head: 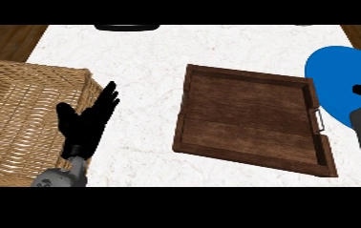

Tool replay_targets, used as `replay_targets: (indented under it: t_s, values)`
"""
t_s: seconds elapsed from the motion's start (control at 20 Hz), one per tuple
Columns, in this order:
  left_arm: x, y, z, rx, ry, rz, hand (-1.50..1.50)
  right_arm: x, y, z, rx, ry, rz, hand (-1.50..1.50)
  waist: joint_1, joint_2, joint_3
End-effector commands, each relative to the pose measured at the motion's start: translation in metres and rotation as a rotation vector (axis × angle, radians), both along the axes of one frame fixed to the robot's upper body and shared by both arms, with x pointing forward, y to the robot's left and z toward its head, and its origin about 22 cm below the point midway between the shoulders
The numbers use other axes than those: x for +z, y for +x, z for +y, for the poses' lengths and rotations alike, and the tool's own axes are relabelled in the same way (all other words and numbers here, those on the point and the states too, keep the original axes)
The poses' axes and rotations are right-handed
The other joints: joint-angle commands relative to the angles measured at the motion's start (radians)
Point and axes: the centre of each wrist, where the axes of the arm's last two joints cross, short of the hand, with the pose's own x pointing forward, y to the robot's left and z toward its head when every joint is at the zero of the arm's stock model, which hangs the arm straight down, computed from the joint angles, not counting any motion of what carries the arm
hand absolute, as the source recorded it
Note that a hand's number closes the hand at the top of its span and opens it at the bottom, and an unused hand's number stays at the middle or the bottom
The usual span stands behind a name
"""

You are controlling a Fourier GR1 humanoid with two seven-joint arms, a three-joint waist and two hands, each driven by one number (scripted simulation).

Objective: Pick the lemon from the tray and place it in the plate

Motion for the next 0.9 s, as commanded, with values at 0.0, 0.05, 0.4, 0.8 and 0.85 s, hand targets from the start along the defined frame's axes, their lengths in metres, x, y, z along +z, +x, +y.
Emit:
replay_targets:
  t_s: [0.0, 0.05, 0.4, 0.8, 0.85]
  values:
    - [-0.038, -0.016, 0.001, 0.045, -0.032, 0.123, 0.0, 0.007, 0.002, -0.002, 0.064, -0.002, -0.06, -1.5, 0.001, 0.018, -0.019]
    - [-0.039, -0.017, 0.012, 0.056, -0.024, 0.125, 0.0, 0.003, 0.001, 0.003, 0.073, -0.031, -0.089, -1.5, 0.004, 0.019, -0.019]
    - [-0.044, -0.026, 0.021, 0.078, -0.025, 0.13, 0.0, 0.016, -0.009, 0.0, 0.059, -0.17, -0.317, -1.5, -0.019, 0.005, -0.022]
    - [-0.046, -0.035, 0.025, 0.083, -0.014, 0.147, 0.0, 0.01, -0.038, 0.019, 0.169, -0.061, -0.467, -1.5, -0.04, -0.007, -0.023]
    - [-0.045, -0.022, 0.032, 0.087, -0.023, 0.138, 0.0, 0.018, -0.037, 0.023, 0.209, -0.039, -0.502, -1.5, -0.054, -0.004, -0.024]
